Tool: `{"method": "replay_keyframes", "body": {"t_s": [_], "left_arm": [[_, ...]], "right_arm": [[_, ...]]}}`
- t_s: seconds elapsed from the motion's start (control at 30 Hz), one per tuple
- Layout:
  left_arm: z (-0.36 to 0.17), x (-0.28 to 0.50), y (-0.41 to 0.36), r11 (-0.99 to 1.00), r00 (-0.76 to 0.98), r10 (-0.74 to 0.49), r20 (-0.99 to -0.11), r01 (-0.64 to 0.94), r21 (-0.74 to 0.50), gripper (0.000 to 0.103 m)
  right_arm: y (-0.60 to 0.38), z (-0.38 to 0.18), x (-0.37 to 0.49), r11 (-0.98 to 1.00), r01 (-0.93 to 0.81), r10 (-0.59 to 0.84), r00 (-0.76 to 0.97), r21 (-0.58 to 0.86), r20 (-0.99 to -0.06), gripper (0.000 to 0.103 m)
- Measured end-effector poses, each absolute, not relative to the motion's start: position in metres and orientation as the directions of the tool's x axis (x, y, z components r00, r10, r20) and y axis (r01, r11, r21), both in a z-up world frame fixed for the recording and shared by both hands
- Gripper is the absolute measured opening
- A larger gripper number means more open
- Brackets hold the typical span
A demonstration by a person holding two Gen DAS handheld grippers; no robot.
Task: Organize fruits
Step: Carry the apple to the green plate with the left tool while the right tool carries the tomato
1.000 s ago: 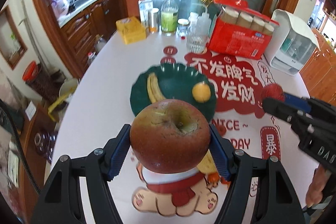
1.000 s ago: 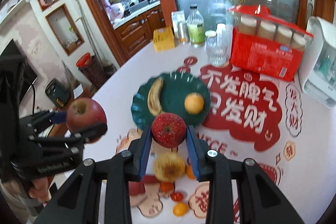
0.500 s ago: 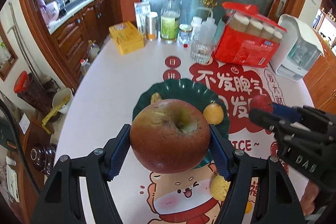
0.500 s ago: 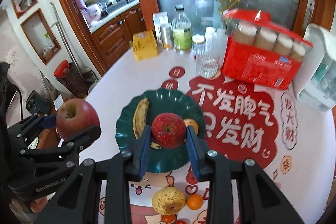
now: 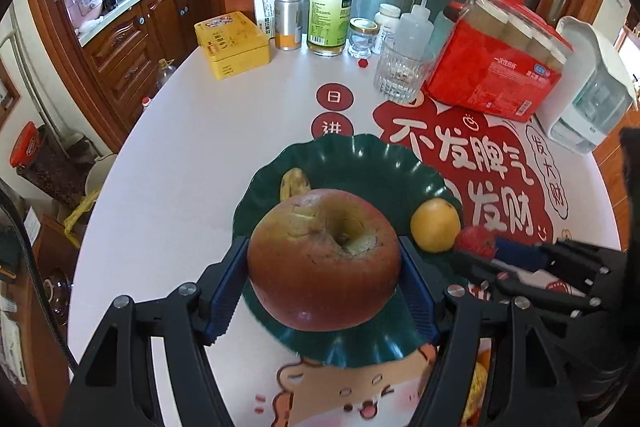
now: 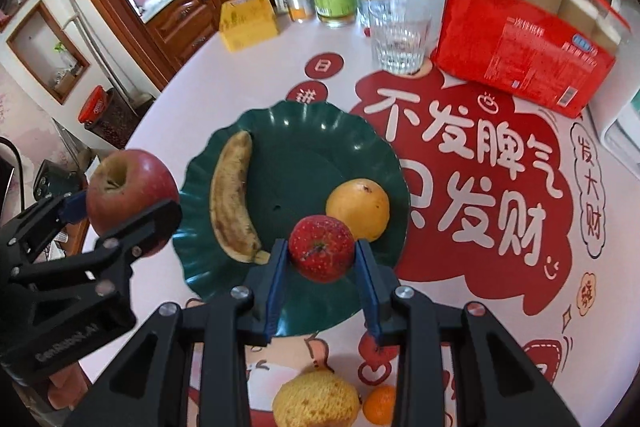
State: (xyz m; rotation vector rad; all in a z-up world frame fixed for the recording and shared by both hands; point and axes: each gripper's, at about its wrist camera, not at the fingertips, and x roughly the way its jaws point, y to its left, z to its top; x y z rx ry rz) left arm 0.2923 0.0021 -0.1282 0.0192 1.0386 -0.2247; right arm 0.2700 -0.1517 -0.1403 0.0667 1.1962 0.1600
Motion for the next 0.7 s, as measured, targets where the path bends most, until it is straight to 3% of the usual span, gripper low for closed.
{"method": "replay_keyframes", "body": {"t_s": [0.37,0.7], "left_arm": [[-0.18,0.315,-0.005,0.979,0.431,-0.166,-0.887,0.182,-0.095,0.07],[-0.179,0.317,-0.003,0.981,0.459,-0.158,-0.874,0.174,-0.087,0.071]], "right_arm": [[-0.146,-0.189,0.288,0.986,-0.096,0.16,0.276,0.139,-0.948,0.034],[-0.131,-0.198,0.285,0.984,-0.161,0.124,0.283,0.08,-0.951,0.039]]}}
